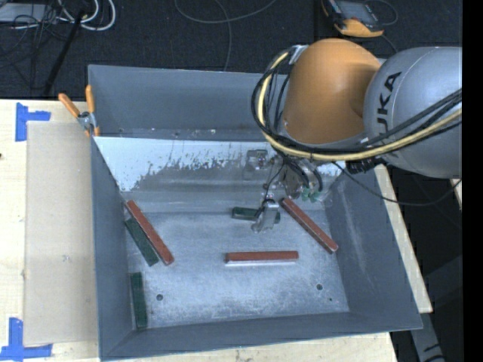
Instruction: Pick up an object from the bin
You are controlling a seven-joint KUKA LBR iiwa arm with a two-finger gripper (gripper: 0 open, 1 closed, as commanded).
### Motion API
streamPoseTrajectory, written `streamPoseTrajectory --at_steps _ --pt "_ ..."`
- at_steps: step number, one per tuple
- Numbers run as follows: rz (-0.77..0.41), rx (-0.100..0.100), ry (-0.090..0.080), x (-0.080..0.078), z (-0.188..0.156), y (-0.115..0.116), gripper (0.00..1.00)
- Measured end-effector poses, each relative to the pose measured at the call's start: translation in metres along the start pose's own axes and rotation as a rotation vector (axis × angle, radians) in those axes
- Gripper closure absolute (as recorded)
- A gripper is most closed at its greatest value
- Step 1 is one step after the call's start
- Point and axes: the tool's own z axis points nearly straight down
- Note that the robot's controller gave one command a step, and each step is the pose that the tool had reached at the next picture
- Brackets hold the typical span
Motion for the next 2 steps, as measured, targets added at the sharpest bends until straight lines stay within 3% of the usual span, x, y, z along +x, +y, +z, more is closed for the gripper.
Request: streamPoseTrajectory --at_steps 1,2 --pt "0.139 0.002 0.011 0.067 0.108 -0.002 0.00" --pt "0.065 0.003 0.005 0.043 0.161 -0.026 0.00"
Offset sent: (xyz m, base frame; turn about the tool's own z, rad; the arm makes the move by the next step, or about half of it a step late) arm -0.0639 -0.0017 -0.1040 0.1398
